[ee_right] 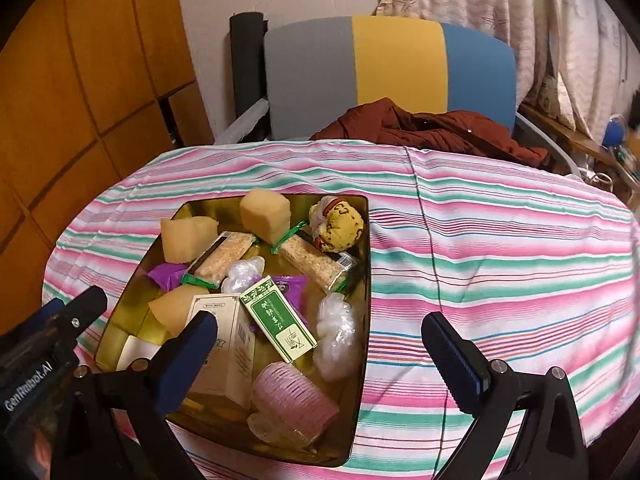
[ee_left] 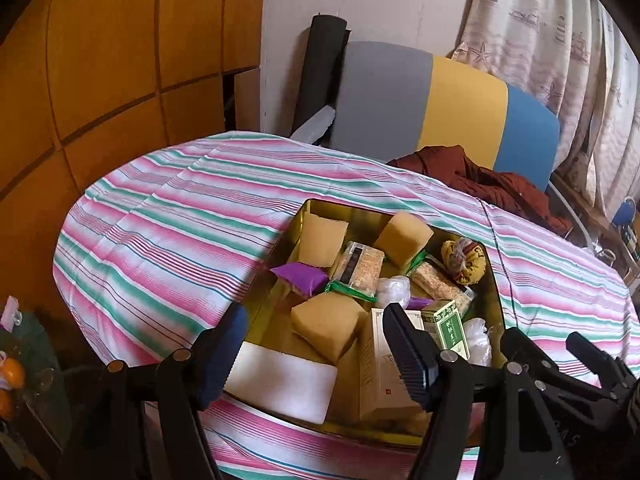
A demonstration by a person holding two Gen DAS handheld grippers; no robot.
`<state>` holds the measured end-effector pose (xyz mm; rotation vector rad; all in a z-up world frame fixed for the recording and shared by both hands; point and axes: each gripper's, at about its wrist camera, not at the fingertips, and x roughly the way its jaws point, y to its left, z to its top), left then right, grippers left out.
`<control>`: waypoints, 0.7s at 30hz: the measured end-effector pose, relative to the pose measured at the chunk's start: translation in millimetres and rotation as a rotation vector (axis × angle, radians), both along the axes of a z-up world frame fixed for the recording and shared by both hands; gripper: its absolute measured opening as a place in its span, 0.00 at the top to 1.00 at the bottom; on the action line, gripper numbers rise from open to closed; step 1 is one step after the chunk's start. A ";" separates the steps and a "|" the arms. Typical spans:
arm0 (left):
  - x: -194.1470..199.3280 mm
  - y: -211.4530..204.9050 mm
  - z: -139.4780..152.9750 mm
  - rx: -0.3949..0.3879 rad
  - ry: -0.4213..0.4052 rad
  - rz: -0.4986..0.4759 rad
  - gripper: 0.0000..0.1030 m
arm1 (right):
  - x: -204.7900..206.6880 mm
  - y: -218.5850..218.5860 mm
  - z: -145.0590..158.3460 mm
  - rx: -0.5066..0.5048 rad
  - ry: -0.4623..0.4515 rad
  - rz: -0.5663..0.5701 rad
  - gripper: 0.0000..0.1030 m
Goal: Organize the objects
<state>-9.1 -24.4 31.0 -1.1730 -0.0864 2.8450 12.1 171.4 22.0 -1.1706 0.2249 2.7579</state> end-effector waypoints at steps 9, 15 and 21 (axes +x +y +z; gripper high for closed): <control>3.7 13.9 -1.9 -0.077 -0.007 -0.021 0.31 | 1.0 5.4 -1.1 0.011 -0.003 -0.019 0.00; 5.4 14.6 -1.8 -0.098 -0.007 -0.017 0.31 | 0.9 5.1 -0.1 0.026 0.003 -0.033 0.00; 3.3 9.1 -3.1 -0.092 -0.015 0.003 0.31 | 0.0 4.2 -2.8 0.039 -0.004 -0.029 0.00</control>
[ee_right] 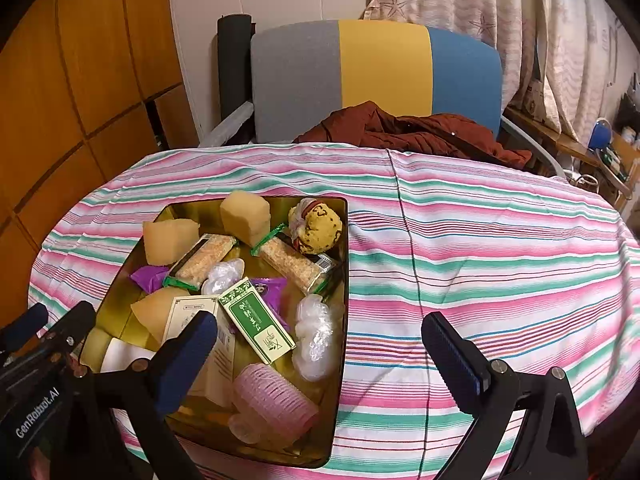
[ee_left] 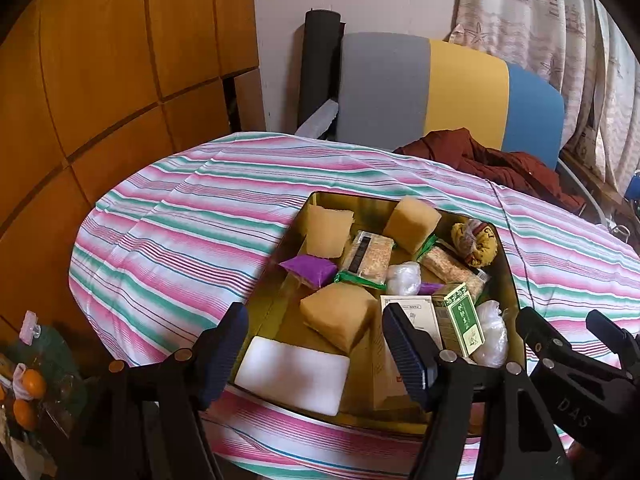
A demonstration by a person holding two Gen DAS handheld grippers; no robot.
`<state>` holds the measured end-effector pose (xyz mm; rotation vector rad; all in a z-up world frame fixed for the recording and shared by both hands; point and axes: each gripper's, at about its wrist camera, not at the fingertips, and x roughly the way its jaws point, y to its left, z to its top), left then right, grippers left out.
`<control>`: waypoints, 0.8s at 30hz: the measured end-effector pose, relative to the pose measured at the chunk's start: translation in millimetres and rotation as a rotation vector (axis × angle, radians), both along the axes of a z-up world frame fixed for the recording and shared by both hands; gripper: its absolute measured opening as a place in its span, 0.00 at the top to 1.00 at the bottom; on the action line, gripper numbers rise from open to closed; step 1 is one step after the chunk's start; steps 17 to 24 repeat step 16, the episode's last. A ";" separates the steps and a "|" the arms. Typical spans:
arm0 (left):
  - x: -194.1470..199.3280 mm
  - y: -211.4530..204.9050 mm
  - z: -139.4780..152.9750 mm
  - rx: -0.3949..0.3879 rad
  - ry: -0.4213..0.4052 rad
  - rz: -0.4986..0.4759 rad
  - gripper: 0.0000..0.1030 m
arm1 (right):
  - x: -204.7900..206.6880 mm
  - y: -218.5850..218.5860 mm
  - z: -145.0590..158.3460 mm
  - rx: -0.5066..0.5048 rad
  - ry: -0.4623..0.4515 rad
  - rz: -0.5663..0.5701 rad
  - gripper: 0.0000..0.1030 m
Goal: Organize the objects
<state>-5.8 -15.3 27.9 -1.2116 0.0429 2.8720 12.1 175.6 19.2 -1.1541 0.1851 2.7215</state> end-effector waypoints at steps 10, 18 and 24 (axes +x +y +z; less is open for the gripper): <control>4.2 -0.3 1.3 0.017 0.025 0.001 0.32 | 0.4 1.4 -3.1 0.004 -0.004 -0.011 0.00; -0.7 -2.2 -6.2 0.016 0.000 0.011 0.38 | -0.2 1.6 -4.6 0.001 -0.008 -0.009 0.00; -0.7 -2.2 -6.2 0.016 0.000 0.011 0.38 | -0.2 1.6 -4.6 0.001 -0.008 -0.009 0.00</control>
